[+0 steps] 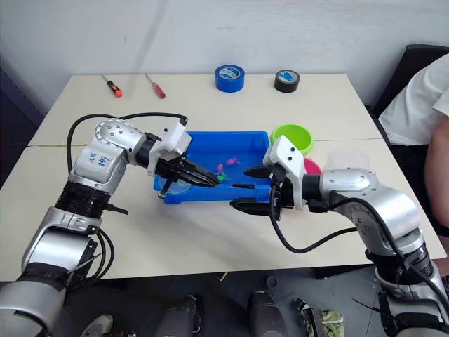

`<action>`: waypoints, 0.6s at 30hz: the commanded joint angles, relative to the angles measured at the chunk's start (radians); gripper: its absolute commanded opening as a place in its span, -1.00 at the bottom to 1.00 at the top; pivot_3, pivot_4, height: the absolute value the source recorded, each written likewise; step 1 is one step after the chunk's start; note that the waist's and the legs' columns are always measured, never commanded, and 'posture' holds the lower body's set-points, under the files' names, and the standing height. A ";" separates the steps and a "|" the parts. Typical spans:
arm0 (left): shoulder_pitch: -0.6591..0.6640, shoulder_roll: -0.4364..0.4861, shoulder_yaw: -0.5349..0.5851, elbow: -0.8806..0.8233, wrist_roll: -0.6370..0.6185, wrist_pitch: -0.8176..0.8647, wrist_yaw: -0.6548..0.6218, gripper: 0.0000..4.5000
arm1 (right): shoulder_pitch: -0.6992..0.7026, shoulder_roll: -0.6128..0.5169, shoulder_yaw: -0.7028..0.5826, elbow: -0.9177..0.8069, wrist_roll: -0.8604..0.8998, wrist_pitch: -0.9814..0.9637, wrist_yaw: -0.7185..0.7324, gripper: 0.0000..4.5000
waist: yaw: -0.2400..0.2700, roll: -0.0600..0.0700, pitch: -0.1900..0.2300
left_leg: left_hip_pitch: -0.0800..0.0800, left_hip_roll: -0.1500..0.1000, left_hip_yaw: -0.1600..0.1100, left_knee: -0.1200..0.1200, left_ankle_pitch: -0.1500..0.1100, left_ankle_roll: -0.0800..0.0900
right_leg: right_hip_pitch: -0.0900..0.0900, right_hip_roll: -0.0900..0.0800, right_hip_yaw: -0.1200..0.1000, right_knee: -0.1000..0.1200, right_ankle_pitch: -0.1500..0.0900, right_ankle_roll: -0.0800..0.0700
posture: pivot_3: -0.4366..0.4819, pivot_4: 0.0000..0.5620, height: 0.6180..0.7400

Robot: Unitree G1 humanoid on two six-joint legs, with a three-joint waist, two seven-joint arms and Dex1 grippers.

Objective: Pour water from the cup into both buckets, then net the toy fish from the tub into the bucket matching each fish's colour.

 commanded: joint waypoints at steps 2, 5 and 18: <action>-0.019 0.003 0.004 -0.016 -0.008 -0.004 -0.047 -0.97 | -0.016 0.009 -0.009 -0.037 0.022 0.000 -0.008 1.00 | 0.001 0.000 0.000 | 0.000 0.000 0.000 0.000 0.000 0.000 | 0.000 0.000 0.000 0.000 0.000 0.000 | -0.05 -0.47 0.89; -0.016 0.004 0.004 -0.024 -0.011 0.003 -0.045 -0.97 | -0.026 0.019 0.000 -0.029 0.019 -0.003 -0.010 1.00 | 0.000 0.000 0.000 | 0.000 0.000 0.000 0.000 0.000 0.000 | 0.000 0.000 0.000 0.000 0.000 0.000 | -0.05 -0.47 0.89; -0.019 0.007 0.008 -0.031 -0.013 0.020 -0.044 -1.00 | -0.043 0.029 0.015 -0.017 0.007 -0.004 -0.001 -0.69 | 0.001 0.000 0.000 | 0.000 0.000 0.000 0.000 0.000 0.000 | 0.000 0.000 0.000 0.000 0.000 0.000 | -0.05 -0.47 0.89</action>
